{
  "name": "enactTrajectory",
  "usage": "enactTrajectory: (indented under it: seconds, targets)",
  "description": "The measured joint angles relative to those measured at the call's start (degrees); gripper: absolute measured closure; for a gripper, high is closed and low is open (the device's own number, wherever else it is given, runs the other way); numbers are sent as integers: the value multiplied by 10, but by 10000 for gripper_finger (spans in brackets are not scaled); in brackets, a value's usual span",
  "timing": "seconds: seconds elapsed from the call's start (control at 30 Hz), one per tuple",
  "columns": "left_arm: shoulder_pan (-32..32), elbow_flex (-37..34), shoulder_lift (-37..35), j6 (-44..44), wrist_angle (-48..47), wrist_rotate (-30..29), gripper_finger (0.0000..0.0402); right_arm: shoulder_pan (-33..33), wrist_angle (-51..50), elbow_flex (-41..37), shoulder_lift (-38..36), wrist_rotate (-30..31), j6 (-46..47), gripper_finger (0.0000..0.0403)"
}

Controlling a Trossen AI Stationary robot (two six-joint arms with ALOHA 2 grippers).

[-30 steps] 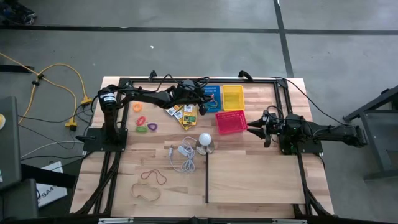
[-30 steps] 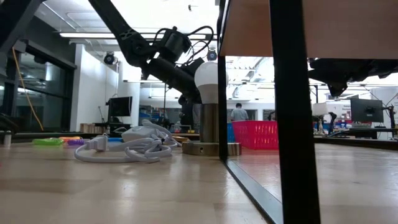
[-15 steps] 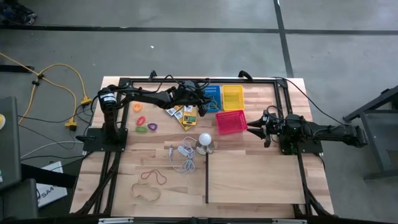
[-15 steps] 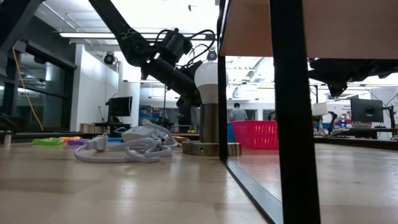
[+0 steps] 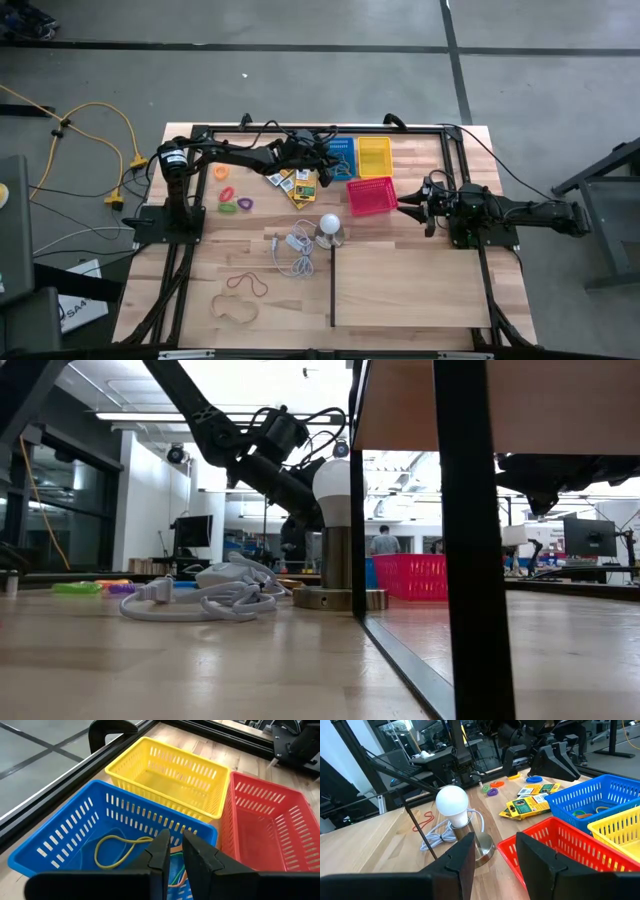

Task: Pick & Place Office Desk Supplies
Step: Put the white rubber band into the blue bin

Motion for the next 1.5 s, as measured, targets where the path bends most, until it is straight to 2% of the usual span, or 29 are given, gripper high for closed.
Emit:
enactTrajectory:
  seconds: [0.4,0.67,0.87,1.27,1.5]
  targets:
    - [0,-1,-23,14,-34,-9,355,0,0,0,0,0,0,272]
    - [0,-1,-100,23,-175,-71,355,0,0,0,0,0,0,272]
    - [0,-5,-156,-6,-292,-76,355,0,0,0,0,0,0,272]
    - [-46,-140,-282,-98,-330,-90,355,0,0,0,0,0,0,272]
    - [-101,-153,-329,-103,-394,-92,355,0,0,0,0,0,0,272]
